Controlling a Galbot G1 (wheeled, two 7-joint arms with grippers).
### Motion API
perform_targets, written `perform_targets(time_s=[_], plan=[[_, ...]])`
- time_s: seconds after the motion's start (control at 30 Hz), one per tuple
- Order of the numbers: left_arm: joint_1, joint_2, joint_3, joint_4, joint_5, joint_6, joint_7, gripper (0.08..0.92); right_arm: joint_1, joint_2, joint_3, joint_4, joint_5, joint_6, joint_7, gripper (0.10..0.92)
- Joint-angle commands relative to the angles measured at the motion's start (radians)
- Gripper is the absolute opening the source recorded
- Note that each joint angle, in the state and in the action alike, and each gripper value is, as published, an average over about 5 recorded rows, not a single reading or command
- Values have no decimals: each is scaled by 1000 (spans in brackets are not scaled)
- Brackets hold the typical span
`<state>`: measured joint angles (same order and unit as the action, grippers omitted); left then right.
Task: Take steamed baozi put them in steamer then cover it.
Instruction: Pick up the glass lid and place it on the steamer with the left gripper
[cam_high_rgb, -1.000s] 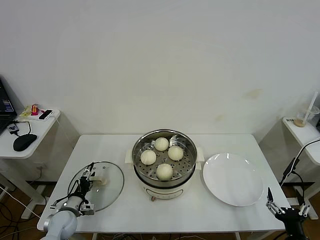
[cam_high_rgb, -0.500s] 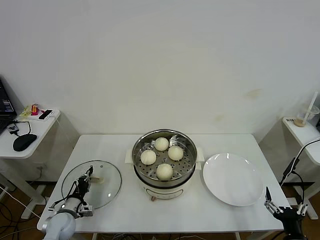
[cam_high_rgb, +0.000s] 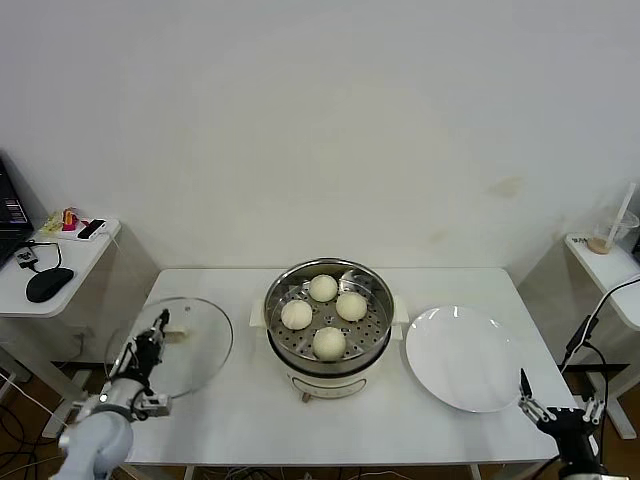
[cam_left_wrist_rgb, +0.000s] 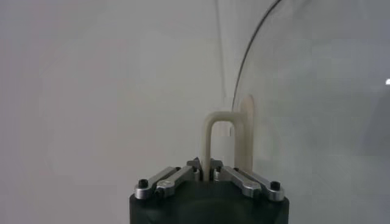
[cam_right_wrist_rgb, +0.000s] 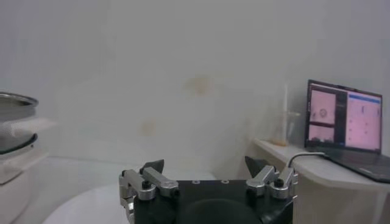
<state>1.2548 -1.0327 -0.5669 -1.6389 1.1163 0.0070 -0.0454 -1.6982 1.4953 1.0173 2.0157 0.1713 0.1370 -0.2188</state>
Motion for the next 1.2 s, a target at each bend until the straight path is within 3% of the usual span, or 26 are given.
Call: perform_targets(time_s=[0.03,0.33,0.6,0.87,1.2], plan=[[0,157,-38,-211,-218,104,104,149,2,-16,-10,-2,-2,-2,-1,823],[-37,174,62,-393,-226,264,200,149,1,-9,-29,-7,-76,8,10,823],[-218,165,340,-402,-251,381,243,149,15,12,-78,-18,-143,-15,29,823],[-413,-14,548,-338,-145,448,280,149,44,19,-107,-53,-230,-27,40,823],[-425,-233,648,-297,195,469,422,149,65,22,-141,-87,-263,-35,44,823]])
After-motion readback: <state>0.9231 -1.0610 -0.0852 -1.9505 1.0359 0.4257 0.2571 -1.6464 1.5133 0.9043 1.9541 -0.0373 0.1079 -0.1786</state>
